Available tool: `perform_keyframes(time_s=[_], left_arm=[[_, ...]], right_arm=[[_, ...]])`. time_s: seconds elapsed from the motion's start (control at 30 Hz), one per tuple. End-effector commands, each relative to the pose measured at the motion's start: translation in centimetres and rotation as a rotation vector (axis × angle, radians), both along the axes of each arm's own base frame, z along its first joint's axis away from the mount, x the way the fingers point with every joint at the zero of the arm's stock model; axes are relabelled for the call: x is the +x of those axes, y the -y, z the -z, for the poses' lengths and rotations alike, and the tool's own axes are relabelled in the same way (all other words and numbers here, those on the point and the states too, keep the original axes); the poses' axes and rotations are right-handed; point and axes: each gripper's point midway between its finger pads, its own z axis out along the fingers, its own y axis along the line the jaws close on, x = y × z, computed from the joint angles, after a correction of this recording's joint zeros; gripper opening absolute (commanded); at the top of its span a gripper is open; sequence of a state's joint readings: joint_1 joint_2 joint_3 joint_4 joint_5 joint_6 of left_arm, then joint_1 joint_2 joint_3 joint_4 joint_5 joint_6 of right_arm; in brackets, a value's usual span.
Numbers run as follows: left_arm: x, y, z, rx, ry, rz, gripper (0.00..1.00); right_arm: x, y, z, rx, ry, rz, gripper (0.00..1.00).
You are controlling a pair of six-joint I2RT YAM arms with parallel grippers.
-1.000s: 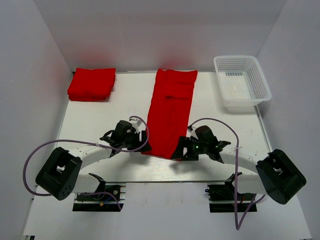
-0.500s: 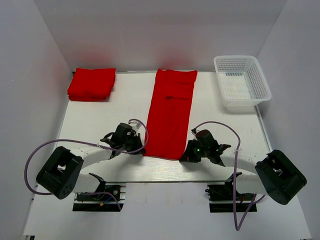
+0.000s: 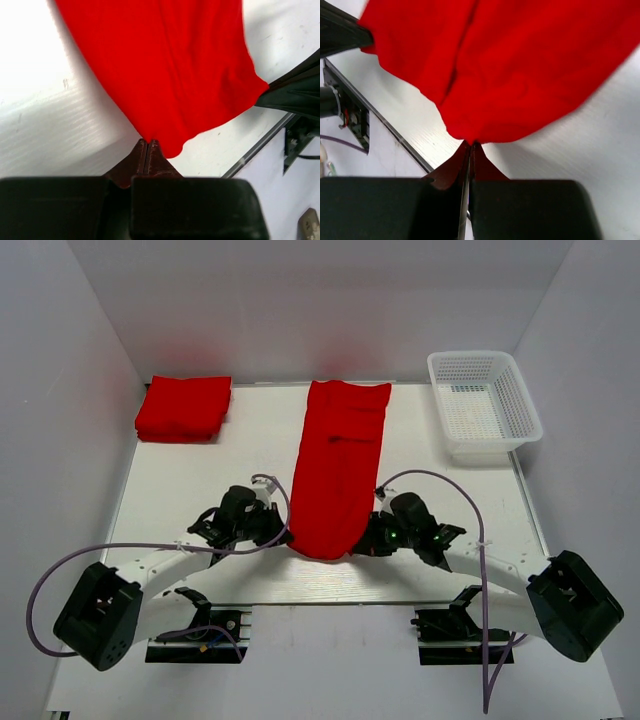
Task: Fold and stack the t-shirts
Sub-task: Fold the tshirt
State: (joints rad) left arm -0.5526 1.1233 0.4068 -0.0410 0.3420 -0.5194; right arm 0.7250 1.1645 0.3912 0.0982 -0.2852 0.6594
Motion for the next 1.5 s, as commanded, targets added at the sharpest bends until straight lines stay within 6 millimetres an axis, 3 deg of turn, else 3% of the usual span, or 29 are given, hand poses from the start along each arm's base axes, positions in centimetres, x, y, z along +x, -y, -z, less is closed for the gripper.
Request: perform_keyframes(time_s=[0.0,0.17,0.33,0.4,0.43,0.47,0.5,0.67,0.7,0.77,0.8,0.83,0.87,0.93,1.0,1.1,1.13,1.23,1.3,1.33,1.47], left_arm=[[2.2,1.7,-3.4,-0.067,0.077,-0.004,0.00],[5.9,2.1,-5.8,-0.073,0.118,-0.083,0.00],[10.2,3.0,-8.1,-0.052,0.180,-0.156,0.00],[11.9,2.6,-8.1,-0.014,0.191,-0.196,0.00],[13.1,3.0,-9.3,-0.012,0.219,-0.204,0.00],[13.6,3.0,-8.2,0.023,0.193,-0.204,0.00],[15.2,3.0,-9.4,0.020,0.222,-0.234,0.00],[18.8,3.2,-9.8,0.055,0.239,-0.269,0.00],[20.1,3.2,-10.8,0.051,0.266,-0.276,0.00],[21.4,3.6,-9.7,0.063,0.247,-0.265,0.00],[22.6,3.7,-10.6,0.059,0.273,-0.269,0.00],[23.4,3.5,-10.4,0.062,0.270,-0.278,0.00],[23.7,3.9,-8.7,0.080,0.232,-0.266,0.00],[25.3,3.5,-8.8,0.074,0.235,-0.282,0.00],[26.3,3.9,-7.7,0.070,0.214,-0.270,0.00],[27.8,4.1,-7.9,0.040,0.230,-0.266,0.00],[27.9,4.5,-7.0,0.035,0.224,-0.241,0.00],[29.5,4.8,-7.9,-0.008,0.257,-0.230,0.00],[29.9,5.2,-7.5,-0.030,0.260,-0.193,0.00],[30.0,5.8,-8.3,-0.056,0.277,-0.171,0.00],[31.3,5.9,-7.9,-0.062,0.276,-0.170,0.00]], right_arm=[[2.4,-0.8,-2.7,0.018,0.134,0.010,0.00],[5.4,-0.9,-5.1,-0.013,0.248,0.066,0.00],[9.9,1.1,-5.9,-0.166,0.350,0.222,0.00],[11.4,1.4,-7.2,-0.187,0.403,0.258,0.00],[12.4,2.1,-7.3,-0.218,0.419,0.293,0.00],[13.1,2.1,-8.1,-0.229,0.441,0.304,0.00],[14.1,2.5,-8.2,-0.262,0.458,0.338,0.00],[17.5,3.7,-8.6,-0.355,0.486,0.359,0.00],[18.6,3.5,-9.3,-0.351,0.497,0.367,0.00],[19.7,3.7,-8.0,-0.375,0.469,0.353,0.00],[20.7,3.5,-9.0,-0.361,0.486,0.366,0.00],[21.1,3.2,-7.8,-0.371,0.461,0.346,0.00],[21.5,3.1,-7.8,-0.366,0.460,0.340,0.00],[23.0,3.0,-8.6,-0.336,0.466,0.344,0.00],[24.1,3.5,-7.6,-0.352,0.445,0.342,0.00],[25.8,3.2,-7.3,-0.328,0.452,0.335,0.00],[26.7,3.3,-8.3,-0.307,0.477,0.349,0.00],[27.7,3.3,-8.0,-0.289,0.489,0.329,0.00],[28.3,3.2,-8.0,-0.276,0.495,0.307,0.00],[28.8,3.1,-8.3,-0.270,0.517,0.299,0.00],[29.8,2.8,-7.5,-0.239,0.521,0.245,0.00]])
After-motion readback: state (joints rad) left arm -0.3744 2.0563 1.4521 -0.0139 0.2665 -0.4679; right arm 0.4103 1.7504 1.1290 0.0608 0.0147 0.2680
